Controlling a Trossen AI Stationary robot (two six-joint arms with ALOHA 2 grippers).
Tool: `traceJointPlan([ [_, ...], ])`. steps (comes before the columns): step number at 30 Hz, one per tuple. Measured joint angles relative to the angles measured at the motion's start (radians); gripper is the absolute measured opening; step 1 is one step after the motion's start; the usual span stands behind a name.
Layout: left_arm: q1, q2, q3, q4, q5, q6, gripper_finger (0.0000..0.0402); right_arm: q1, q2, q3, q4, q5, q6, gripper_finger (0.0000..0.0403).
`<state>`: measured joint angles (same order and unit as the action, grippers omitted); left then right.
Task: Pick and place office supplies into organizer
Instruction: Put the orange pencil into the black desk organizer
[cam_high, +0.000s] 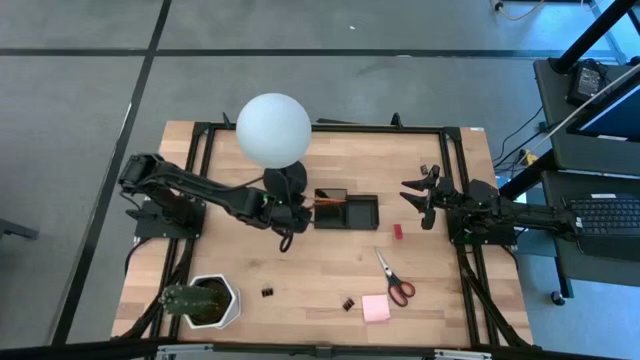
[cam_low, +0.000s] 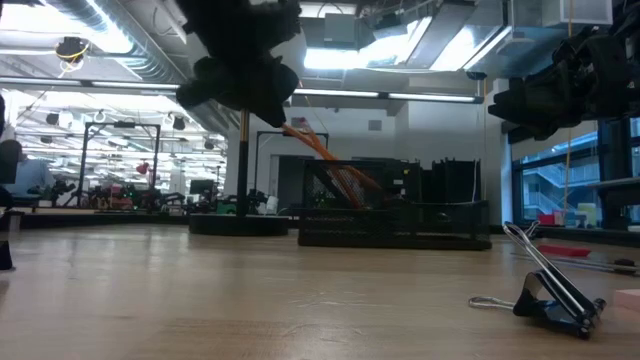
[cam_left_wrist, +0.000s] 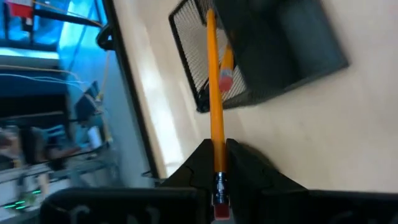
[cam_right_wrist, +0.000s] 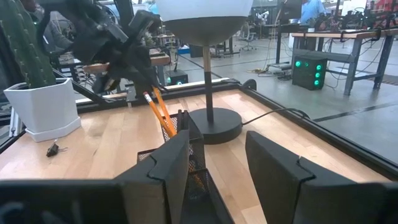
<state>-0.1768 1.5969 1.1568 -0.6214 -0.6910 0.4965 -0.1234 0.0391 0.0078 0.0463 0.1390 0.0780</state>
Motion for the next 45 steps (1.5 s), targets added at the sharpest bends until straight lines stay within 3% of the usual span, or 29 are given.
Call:
traceJointPlan([
  [13,0.0,0.067,-0.002,-0.003,-0.221,0.244,0.0022,0.0,0.0,0.0,0.0,0.0,-0.007,0.0162],
  [21,-0.017,0.067,-0.002,0.026,-0.234,0.338,0.0022,0.0,0.0,0.0,0.0,0.0,-0.023,0.0162],
  [30,-0.045,0.067,-0.002,0.106,-0.236,0.554,0.0024,0.0,0.0,0.0,0.0,0.0,-0.03,0.0162],
  [40,-0.037,0.066,0.0,0.114,-0.241,0.658,0.0024,0.0,0.0,0.0,0.0,0.0,-0.029,0.0162],
  [45,-0.024,0.066,-0.001,0.123,-0.304,0.673,0.0025,0.0,0.0,0.0,0.0,0.0,-0.027,0.0162],
])
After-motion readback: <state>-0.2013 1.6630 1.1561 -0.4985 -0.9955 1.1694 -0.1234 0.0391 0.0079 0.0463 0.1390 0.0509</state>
